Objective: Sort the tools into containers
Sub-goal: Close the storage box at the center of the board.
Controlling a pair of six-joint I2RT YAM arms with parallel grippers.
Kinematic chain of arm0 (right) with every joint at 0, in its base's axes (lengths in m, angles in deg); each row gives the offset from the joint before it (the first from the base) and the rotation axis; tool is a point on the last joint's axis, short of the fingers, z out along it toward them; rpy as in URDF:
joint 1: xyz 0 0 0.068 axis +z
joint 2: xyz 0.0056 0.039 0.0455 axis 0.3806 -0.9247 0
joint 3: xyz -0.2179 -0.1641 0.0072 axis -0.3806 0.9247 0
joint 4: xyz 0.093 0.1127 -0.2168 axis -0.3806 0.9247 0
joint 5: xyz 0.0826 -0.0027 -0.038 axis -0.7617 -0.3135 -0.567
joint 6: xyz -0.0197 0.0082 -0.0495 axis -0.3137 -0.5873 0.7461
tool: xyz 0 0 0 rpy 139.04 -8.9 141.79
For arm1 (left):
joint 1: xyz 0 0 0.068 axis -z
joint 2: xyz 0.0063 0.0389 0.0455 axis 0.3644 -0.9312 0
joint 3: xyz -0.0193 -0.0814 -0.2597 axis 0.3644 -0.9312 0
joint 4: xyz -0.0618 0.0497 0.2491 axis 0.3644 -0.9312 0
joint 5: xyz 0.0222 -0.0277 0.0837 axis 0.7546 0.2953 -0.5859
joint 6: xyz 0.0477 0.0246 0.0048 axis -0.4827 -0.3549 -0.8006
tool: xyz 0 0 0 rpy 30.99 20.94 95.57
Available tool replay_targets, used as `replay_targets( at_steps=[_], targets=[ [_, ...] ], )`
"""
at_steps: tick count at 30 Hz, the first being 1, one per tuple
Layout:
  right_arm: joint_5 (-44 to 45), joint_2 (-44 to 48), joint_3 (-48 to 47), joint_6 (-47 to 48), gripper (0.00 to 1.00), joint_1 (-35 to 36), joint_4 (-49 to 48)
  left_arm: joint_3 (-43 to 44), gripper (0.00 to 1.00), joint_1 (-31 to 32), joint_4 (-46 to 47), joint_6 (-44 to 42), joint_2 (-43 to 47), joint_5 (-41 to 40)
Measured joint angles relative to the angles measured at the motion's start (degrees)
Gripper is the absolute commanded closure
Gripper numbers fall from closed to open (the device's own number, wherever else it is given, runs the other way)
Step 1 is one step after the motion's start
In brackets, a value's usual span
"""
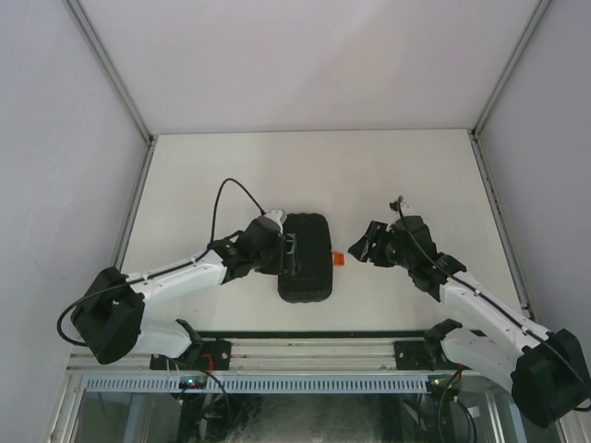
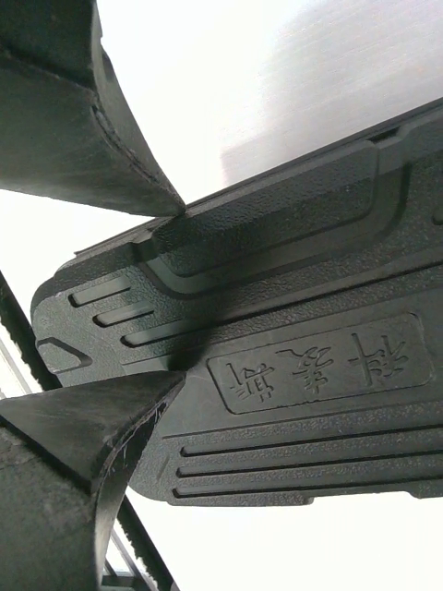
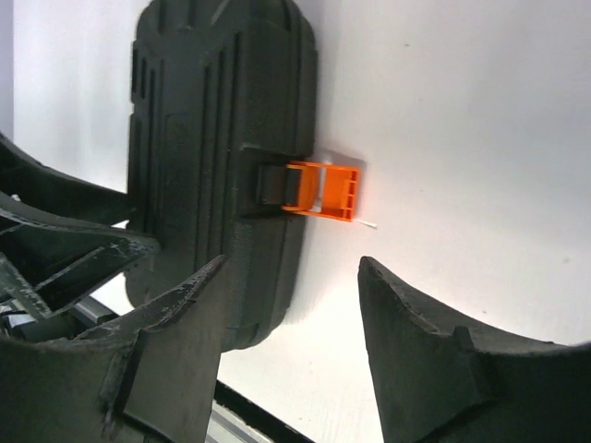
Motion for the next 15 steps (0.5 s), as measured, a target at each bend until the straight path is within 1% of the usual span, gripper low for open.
replay_targets(
  at_steps=[9, 15],
  targets=[
    [-2.7, 1.1, 8.4, -2.9, 0.41, -4.4, -3.2, 1.2, 0.31, 0.0, 0.0, 0.0, -1.7, -0.2],
    [-4.7, 1.1, 13.6, -7.0, 0.39, -5.7, -9.3, 1.9, 0.33, 0.0, 1.4, 0.1, -3.2, 0.0]
  ],
)
